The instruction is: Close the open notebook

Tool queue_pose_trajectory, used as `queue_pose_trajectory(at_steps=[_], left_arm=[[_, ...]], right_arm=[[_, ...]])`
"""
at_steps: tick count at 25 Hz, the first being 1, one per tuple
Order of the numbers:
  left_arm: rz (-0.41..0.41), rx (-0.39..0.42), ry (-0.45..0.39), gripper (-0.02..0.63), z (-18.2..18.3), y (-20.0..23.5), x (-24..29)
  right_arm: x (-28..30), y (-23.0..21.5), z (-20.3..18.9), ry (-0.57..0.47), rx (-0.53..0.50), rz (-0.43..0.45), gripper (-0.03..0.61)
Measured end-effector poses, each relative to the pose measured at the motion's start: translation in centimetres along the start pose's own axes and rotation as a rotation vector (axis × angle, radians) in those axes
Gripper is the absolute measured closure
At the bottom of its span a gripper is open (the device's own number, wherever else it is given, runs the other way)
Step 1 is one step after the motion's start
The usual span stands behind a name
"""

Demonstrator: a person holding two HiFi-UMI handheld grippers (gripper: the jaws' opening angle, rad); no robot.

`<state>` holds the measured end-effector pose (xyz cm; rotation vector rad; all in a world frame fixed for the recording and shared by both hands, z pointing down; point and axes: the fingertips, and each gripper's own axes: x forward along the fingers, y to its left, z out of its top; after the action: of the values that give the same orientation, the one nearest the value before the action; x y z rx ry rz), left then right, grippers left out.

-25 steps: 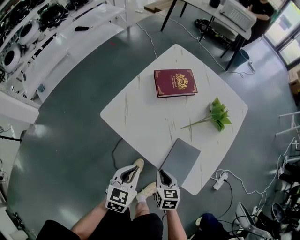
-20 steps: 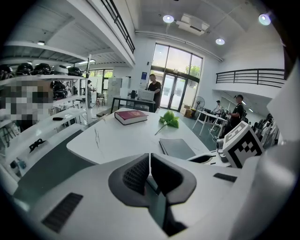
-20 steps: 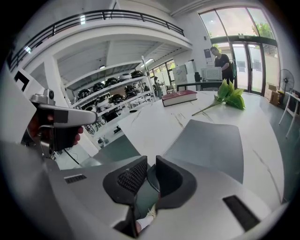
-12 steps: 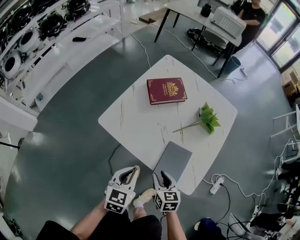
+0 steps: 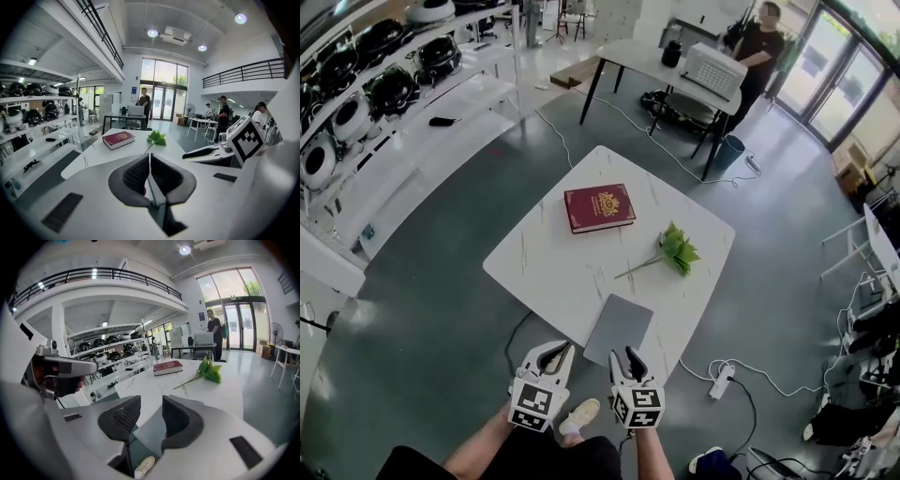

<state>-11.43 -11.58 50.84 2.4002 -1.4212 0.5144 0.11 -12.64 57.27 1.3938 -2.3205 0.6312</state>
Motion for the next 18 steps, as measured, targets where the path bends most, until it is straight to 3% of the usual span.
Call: queue_pose_trajectory(at_steps=[11, 18], left_arm=[[-0.046, 0.111, -0.155, 0.583, 7.2, -7.0, -3.1], [-0.079, 0.160, -0.213, 0.583, 8.8, -11.1, -4.5]], right_arm=[[-12.4, -4.6, 7.1, -0.256, -0.031, -0.151, 0.431], [-19.7, -6.0, 8.4, -0.387, -0.047, -0.225, 0.474]])
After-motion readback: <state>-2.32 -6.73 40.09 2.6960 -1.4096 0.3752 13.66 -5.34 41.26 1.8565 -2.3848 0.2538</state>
